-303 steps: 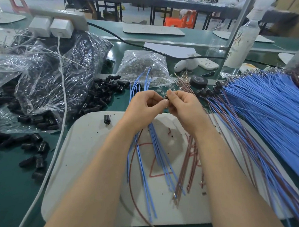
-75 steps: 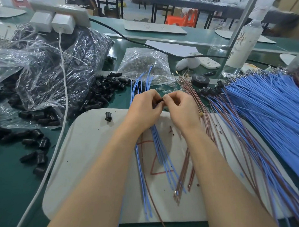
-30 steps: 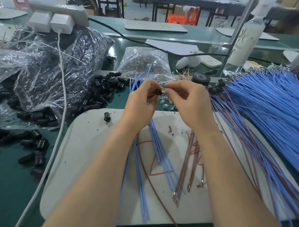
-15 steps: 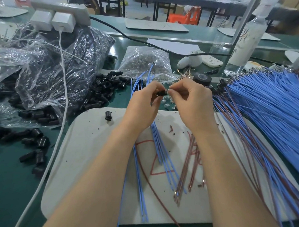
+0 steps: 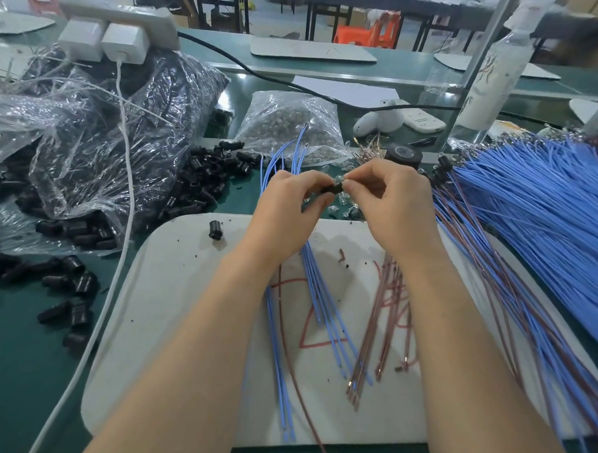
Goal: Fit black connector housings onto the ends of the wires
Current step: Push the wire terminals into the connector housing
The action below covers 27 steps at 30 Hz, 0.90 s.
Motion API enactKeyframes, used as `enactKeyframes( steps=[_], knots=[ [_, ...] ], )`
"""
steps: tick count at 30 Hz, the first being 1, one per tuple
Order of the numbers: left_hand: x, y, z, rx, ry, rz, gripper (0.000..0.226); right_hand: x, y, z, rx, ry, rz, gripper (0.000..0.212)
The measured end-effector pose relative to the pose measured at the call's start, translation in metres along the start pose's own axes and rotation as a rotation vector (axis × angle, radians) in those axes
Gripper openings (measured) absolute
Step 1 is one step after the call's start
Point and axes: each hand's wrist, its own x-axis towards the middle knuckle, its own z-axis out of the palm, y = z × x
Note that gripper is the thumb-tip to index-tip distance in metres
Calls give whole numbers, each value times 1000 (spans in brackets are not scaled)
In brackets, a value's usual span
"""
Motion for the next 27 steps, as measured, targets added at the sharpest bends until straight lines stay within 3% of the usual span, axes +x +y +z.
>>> enactKeyframes(
  steps=[10, 19, 27],
  knots=[
    [0, 2, -2, -63, -70, -85, 14, 1, 10, 0, 114, -91, 117, 12],
    [-1, 5, 1, -174, -44, -112, 14, 0, 12, 9, 687, -78, 467, 14],
    [-2, 3, 2, -117, -66, -88, 12, -1, 14, 16, 720, -106, 520, 14]
  ],
)
